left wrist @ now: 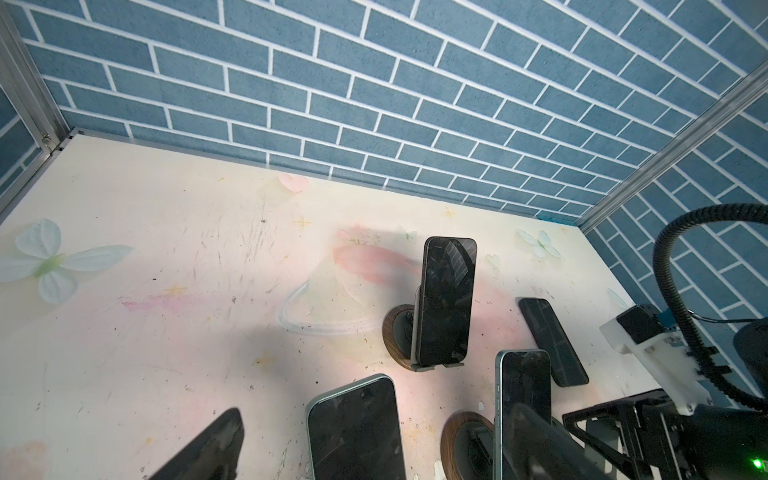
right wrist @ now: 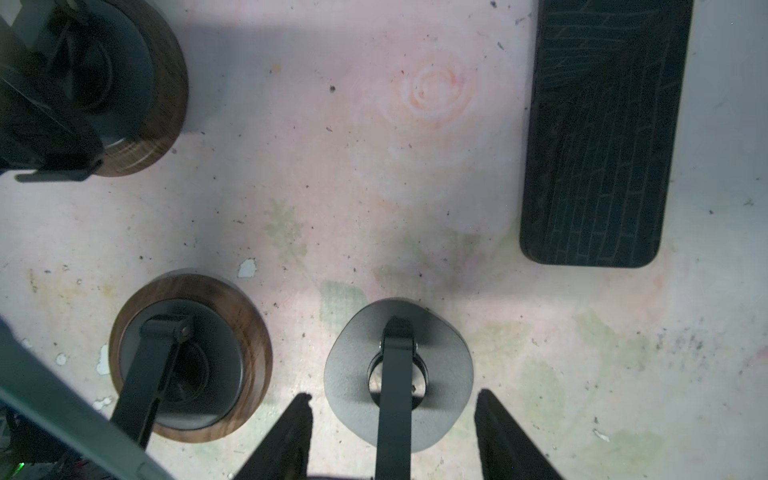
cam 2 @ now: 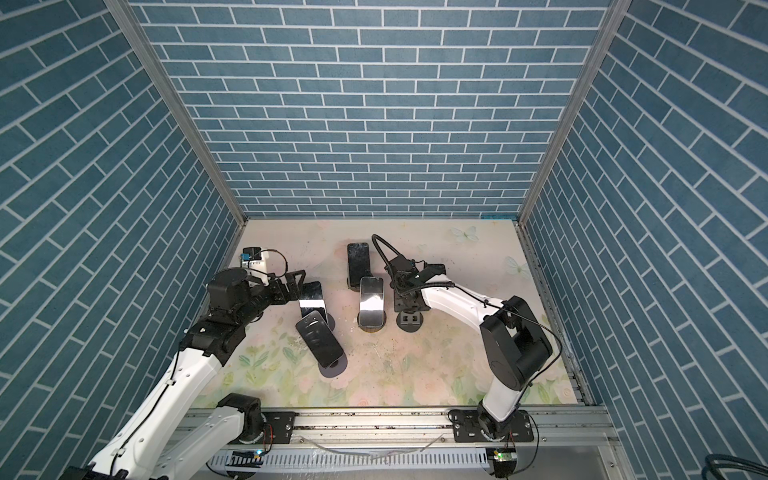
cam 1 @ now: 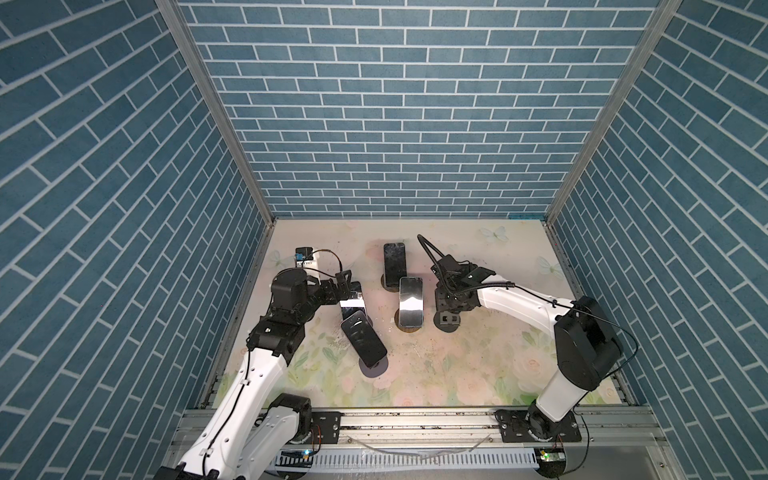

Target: Remove the phone from the phone stand

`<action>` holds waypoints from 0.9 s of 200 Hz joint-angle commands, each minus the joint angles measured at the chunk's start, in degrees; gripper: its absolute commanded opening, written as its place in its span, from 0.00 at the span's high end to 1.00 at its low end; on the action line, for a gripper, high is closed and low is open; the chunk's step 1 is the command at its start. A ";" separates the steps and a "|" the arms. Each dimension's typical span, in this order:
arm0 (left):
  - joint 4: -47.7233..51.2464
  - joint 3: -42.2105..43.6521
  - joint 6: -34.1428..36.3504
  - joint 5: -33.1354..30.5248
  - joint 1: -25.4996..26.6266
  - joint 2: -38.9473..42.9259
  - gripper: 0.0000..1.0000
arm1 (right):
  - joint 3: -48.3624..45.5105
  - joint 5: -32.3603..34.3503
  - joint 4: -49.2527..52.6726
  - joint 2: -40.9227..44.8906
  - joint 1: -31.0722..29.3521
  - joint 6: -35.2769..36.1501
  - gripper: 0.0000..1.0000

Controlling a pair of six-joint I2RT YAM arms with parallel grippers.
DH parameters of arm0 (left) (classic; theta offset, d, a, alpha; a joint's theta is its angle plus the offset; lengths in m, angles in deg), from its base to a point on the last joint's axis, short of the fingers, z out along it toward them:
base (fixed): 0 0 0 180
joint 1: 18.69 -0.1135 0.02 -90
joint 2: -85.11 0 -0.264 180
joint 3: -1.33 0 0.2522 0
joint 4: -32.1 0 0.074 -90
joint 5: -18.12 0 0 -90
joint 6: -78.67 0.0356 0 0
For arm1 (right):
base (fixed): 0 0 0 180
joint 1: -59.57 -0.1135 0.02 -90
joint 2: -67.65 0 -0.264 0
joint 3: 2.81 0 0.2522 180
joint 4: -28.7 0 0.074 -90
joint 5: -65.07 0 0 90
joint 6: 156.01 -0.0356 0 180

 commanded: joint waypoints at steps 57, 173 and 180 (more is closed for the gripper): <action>-1.08 0.30 0.11 -0.70 0.20 -0.19 0.00 | 17.53 -3.69 -0.20 -6.75 9.26 10.30 0.57; 1.44 0.65 1.17 -2.38 0.20 1.14 0.00 | 43.14 -8.63 5.74 -27.00 14.56 17.75 0.55; 1.49 0.66 1.22 -2.37 0.19 1.07 0.00 | 44.17 -8.85 5.95 -27.92 14.68 17.93 0.55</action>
